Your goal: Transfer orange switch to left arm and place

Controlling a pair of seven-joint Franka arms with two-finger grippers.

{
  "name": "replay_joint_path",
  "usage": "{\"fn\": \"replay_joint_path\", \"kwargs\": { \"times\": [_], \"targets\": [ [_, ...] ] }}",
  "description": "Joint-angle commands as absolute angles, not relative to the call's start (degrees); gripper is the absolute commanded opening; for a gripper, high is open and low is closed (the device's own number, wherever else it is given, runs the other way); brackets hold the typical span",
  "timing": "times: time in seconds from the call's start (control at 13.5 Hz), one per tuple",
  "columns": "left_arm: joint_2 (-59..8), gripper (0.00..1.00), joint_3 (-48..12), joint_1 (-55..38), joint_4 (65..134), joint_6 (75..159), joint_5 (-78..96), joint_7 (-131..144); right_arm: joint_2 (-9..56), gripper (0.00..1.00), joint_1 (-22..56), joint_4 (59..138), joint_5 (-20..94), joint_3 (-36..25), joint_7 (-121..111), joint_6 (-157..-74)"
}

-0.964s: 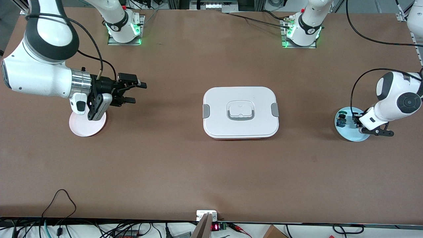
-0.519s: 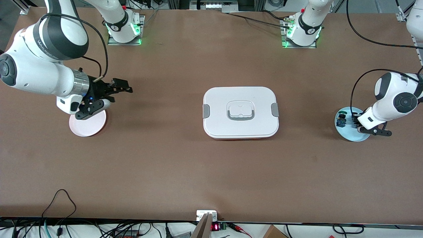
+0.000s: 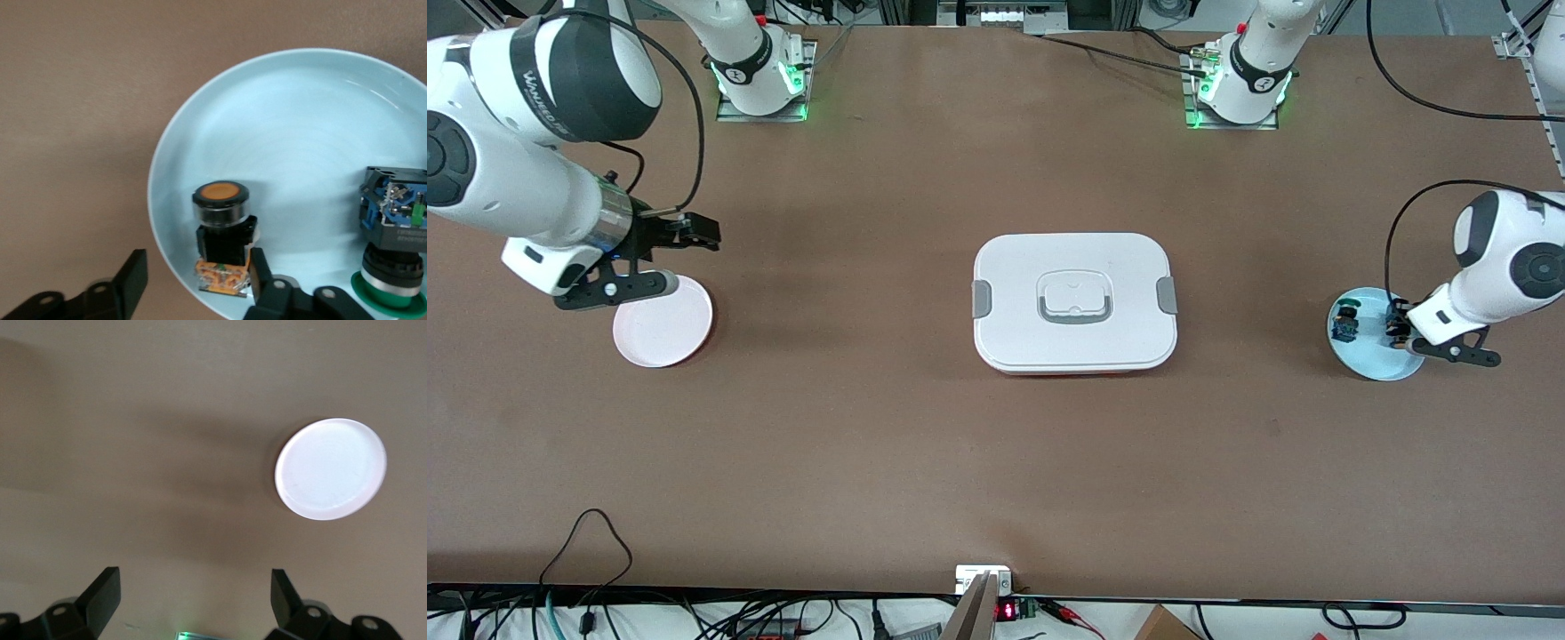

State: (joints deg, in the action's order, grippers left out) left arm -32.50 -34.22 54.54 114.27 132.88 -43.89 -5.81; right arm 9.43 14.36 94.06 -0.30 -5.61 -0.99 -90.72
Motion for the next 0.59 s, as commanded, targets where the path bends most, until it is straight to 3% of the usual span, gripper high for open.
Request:
{"fn": "replay_joint_path", "kwargs": {
  "times": [0.0, 0.22, 0.52],
  "targets": [
    [-30.94, 1.00, -43.47, 62.11, 112.95, 129.22, -44.30, -7.91, 9.84, 1.00, 10.82, 89.31, -4.73, -5.36, 0.35, -87.54],
    [-30.94, 1.00, -51.92, 64.69, 108.74, 120.88, -44.21, -7.91, 9.84, 1.00, 6.34, 87.46, -4.40, -5.36, 5.16, -87.28],
    [-31.29, 1.00, -60.98, 63.46, 98.11, 104.97, -41.94, -8.00, 10.99, 1.00, 6.15, 81.05, -5.01, -7.47, 6.51, -87.28]
  ]
}}
